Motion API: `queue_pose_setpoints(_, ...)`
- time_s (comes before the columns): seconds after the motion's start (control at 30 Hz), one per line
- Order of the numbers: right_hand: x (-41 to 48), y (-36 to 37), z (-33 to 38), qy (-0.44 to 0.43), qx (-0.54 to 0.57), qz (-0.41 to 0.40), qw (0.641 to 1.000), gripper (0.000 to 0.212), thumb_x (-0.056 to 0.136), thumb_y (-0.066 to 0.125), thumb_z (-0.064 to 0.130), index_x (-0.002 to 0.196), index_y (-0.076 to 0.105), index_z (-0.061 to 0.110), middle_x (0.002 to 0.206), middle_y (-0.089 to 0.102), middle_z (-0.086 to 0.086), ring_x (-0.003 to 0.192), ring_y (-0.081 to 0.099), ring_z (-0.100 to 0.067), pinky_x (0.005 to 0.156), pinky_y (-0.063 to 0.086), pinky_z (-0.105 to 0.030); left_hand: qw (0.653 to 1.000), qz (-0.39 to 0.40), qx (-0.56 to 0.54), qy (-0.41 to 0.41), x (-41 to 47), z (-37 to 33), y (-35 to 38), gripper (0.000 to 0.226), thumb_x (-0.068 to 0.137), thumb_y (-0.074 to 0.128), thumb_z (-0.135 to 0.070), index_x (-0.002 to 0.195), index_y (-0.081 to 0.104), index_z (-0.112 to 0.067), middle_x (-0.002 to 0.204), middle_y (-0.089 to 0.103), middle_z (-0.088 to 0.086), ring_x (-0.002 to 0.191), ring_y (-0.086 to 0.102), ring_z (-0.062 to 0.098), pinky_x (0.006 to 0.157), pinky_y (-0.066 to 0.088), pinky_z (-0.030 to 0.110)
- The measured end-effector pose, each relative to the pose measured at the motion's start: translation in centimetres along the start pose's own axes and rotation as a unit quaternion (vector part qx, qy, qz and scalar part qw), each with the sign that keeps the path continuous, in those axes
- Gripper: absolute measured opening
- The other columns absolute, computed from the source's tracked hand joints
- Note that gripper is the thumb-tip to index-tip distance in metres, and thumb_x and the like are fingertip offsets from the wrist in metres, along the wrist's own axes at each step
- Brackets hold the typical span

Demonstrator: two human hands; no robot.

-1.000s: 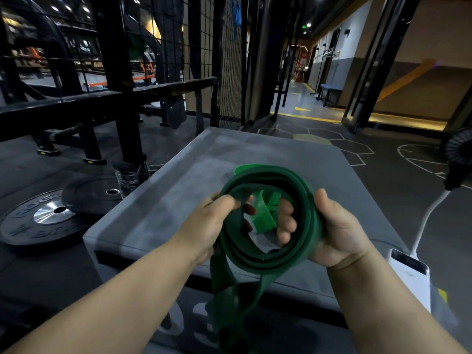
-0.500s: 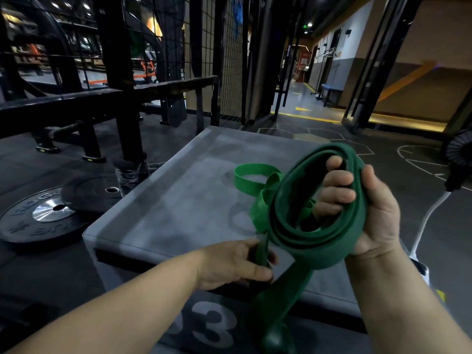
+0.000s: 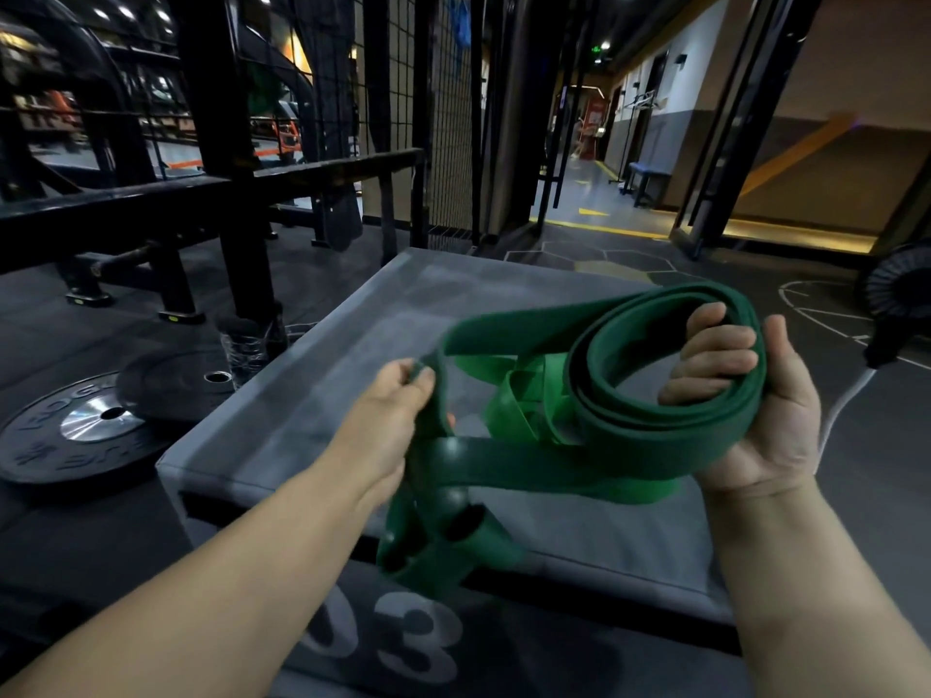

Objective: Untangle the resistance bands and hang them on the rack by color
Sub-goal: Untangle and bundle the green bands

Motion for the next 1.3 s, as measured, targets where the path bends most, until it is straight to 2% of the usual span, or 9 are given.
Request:
queue_pose_setpoints(0.17,0.2,0.2,-0.4,0.004,-0.007,0.033,0.999,0.043,0.1,0.048,0.031,0.122,0.051,-0.006,0.099,0.066,-0.016,0.088,0.067,-0.028,0.079,0.048,-0.035,0.991,0.007,-0.124,0.048,0.9,-2.6,-1.6,0.023,0.102,0.038,-0.018,0.089,0.055,-0.009,0.056,0.052,-0.007,0.043,0.043,0.007,0.043,0.038,0.016)
queue_pose_setpoints(0.27,0.1,0.1,-0.1,0.004,-0.016,0.042,0.999,0.044,0.1,0.048,0.032,0.123,0.05,-0.006,0.099,0.065,-0.017,0.088,0.067,-0.029,0.079,0.048,-0.035,0.985,0.092,-0.128,0.071,1.1,-2.9,-2.2,0.044,0.083,0.065,-0.046,0.094,0.051,-0.006,0.057,0.045,-0.008,0.042,0.039,0.007,0.045,0.036,0.017)
queue_pose_setpoints(0.37,-0.1,0.1,0.2,0.008,-0.028,0.058,0.998,0.043,0.101,0.047,0.031,0.124,0.048,-0.006,0.099,0.065,-0.017,0.087,0.066,-0.029,0.078,0.047,-0.036,0.981,0.166,0.015,0.103,1.4,-2.8,-3.1,0.071,0.045,0.091,-0.039,0.097,0.051,-0.011,0.061,0.046,-0.012,0.052,0.043,0.006,0.054,0.041,0.017)
queue_pose_setpoints(0.5,-0.1,-0.4,-0.1,0.034,-0.069,0.06,0.995,0.043,0.103,0.042,0.028,0.127,0.043,-0.008,0.101,0.061,-0.022,0.09,0.064,-0.033,0.08,0.044,-0.039,0.939,0.016,0.308,0.156,2.3,-1.8,-4.8,0.025,0.073,0.072,-0.02,0.088,0.056,-0.032,0.067,0.053,-0.012,0.07,0.05,0.015,0.071,0.045,0.034)
queue_pose_setpoints(0.63,0.2,-1.4,-0.7,0.055,-0.131,0.031,0.989,0.046,0.106,0.03,0.026,0.133,0.038,-0.01,0.109,0.057,-0.028,0.097,0.059,-0.038,0.086,0.041,-0.042,0.959,-0.045,0.278,0.041,3.0,0.5,-6.3,0.018,0.09,0.059,-0.01,0.091,0.058,-0.028,0.082,0.061,0.0,0.071,0.053,0.02,0.077,0.048,0.045)
queue_pose_setpoints(0.73,0.1,-2.0,-1.1,0.069,-0.138,0.021,0.988,0.048,0.107,0.024,0.027,0.135,0.037,-0.01,0.112,0.055,-0.029,0.101,0.056,-0.039,0.091,0.041,-0.044,0.968,-0.021,0.243,-0.06,2.8,1.0,-6.3,0.007,0.096,0.054,-0.017,0.099,0.059,-0.014,0.083,0.061,0.008,0.066,0.052,0.016,0.066,0.043,0.031)
queue_pose_setpoints(0.9,0.0,-2.0,-1.2,0.073,-0.131,0.036,0.988,0.047,0.107,0.025,0.025,0.134,0.038,-0.011,0.111,0.055,-0.03,0.099,0.057,-0.04,0.09,0.041,-0.046,0.962,0.071,0.101,-0.242,1.2,1.6,-5.5,0.044,0.099,0.04,-0.048,0.093,0.061,-0.009,0.095,0.072,0.022,0.063,0.065,0.027,0.06,0.052,0.031)
queue_pose_setpoints(1.1,0.1,-1.4,-0.8,0.045,-0.113,0.061,0.991,0.044,0.105,0.035,0.028,0.129,0.041,-0.009,0.103,0.06,-0.024,0.092,0.062,-0.035,0.081,0.042,-0.04,0.968,0.066,-0.005,-0.243,1.4,1.9,-4.8,0.044,0.093,0.048,-0.051,0.082,0.051,-0.009,0.055,0.033,0.002,0.043,0.029,0.014,0.045,0.032,0.023)
queue_pose_setpoints(1.3,-0.6,-1.5,0.9,0.005,-0.037,0.059,0.998,0.045,0.102,0.044,0.033,0.123,0.048,-0.006,0.098,0.064,-0.018,0.089,0.065,-0.03,0.08,0.045,-0.037,0.932,0.199,0.231,-0.196,0.3,1.9,-4.1,0.051,0.063,0.073,-0.019,0.103,0.042,-0.01,0.069,0.046,0.002,0.052,0.039,0.009,0.042,0.03,0.017)
Point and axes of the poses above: each hand's wrist, its own x-axis towards the middle knuckle, its own y-axis out of the palm, z = x × y, the point moved 4 cm from there along x, towards the middle knuckle
